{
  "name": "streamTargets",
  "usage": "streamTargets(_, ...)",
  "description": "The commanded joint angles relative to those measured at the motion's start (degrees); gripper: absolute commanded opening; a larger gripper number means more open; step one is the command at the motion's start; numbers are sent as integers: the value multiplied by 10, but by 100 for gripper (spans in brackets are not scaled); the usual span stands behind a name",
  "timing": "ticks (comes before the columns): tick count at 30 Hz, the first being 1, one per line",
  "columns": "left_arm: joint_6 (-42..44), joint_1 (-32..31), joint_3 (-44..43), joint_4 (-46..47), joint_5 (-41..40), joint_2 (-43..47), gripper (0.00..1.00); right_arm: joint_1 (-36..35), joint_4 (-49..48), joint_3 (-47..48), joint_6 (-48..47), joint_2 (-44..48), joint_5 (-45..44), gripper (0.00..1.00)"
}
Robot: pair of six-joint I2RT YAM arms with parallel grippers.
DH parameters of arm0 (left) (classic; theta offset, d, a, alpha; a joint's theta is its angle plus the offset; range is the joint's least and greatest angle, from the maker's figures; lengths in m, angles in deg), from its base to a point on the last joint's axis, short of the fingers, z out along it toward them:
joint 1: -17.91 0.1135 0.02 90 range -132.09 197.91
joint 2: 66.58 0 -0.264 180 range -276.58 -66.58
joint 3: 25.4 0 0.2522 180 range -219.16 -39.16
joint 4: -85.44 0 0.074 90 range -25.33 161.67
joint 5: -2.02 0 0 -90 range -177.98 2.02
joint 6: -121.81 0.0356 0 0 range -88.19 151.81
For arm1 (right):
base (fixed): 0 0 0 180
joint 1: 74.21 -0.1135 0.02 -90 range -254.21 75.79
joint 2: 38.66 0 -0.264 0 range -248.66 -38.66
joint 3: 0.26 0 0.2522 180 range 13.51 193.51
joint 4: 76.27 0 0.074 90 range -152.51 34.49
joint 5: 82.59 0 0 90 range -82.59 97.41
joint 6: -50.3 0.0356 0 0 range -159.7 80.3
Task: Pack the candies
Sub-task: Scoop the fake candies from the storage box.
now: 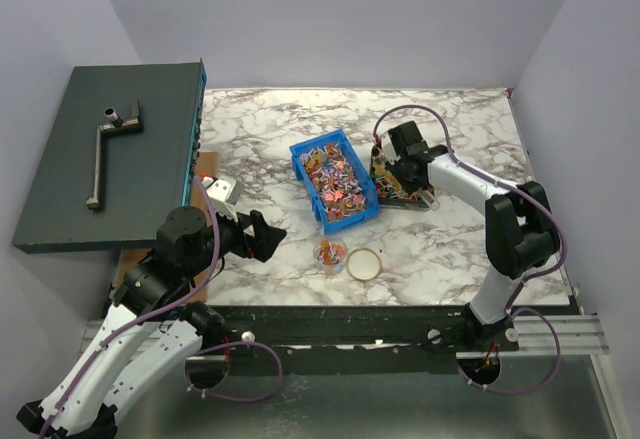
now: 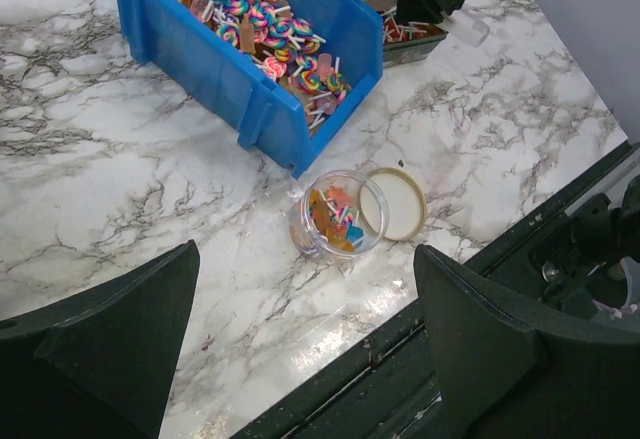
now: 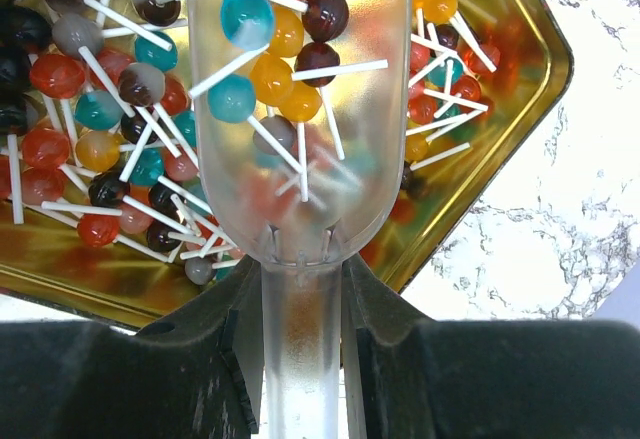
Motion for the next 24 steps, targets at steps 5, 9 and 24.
streamTargets(5, 4, -3, 6, 1, -16, -5, 90, 7, -52, -43, 29, 49, 23, 1)
streamTargets(9, 5, -3, 6, 2, -17, -7, 90, 8, -69, -67, 40, 65, 29, 1)
streamTargets(24, 7, -3, 6, 0, -21, -15, 90, 7, -103, -126, 79, 149, 68, 1)
